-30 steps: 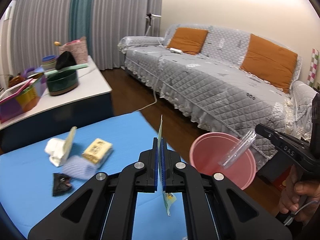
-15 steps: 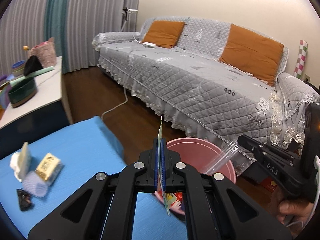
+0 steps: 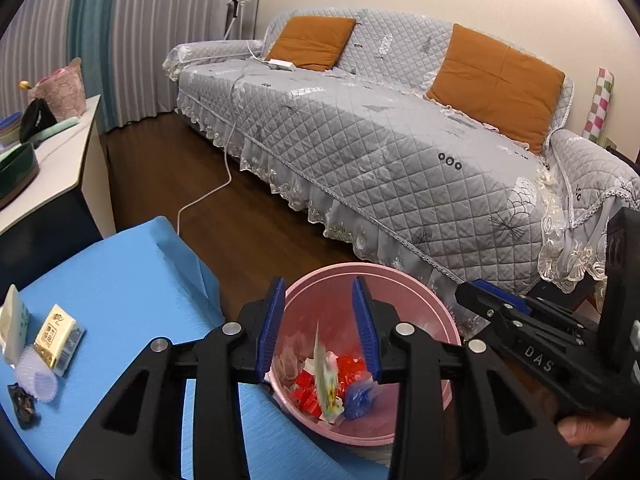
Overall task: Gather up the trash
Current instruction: 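Carry the green wrapper and clear plastic over the pink basin and open both tools, then move both open tools back to the trash on the table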
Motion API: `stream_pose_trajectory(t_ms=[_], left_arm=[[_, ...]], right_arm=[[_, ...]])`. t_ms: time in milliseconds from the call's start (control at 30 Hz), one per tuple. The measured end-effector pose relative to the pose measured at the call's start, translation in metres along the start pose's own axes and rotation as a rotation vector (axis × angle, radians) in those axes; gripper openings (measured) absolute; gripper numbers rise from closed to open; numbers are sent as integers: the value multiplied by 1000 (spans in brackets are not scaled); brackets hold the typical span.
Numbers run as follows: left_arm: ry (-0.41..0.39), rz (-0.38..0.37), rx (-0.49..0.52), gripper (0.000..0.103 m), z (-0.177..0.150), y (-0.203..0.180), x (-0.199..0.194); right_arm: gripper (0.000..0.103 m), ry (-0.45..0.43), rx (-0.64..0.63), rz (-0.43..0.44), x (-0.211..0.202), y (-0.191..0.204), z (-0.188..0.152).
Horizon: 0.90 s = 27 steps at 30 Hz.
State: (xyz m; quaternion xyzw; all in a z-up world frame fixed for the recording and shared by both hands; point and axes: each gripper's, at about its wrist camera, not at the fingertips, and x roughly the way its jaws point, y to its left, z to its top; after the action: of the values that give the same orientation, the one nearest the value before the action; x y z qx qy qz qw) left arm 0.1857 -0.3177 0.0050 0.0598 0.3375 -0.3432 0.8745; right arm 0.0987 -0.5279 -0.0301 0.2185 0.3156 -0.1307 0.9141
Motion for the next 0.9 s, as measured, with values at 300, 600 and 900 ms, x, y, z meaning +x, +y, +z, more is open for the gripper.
stream_pose_trajectory(t_ms=[300,600,900], left_arm=[[-26,34,-32,34,-5,21,-32],[-68,99,-59,34,-19,59,-93],[-124,226,-127,34,-43,134,-169]], right_arm=[[41,-17,-17,7,-3,14,-1],[45,-73,-112,105,-17,61,-9],[64,-110,-217,159,-27,116,-25]])
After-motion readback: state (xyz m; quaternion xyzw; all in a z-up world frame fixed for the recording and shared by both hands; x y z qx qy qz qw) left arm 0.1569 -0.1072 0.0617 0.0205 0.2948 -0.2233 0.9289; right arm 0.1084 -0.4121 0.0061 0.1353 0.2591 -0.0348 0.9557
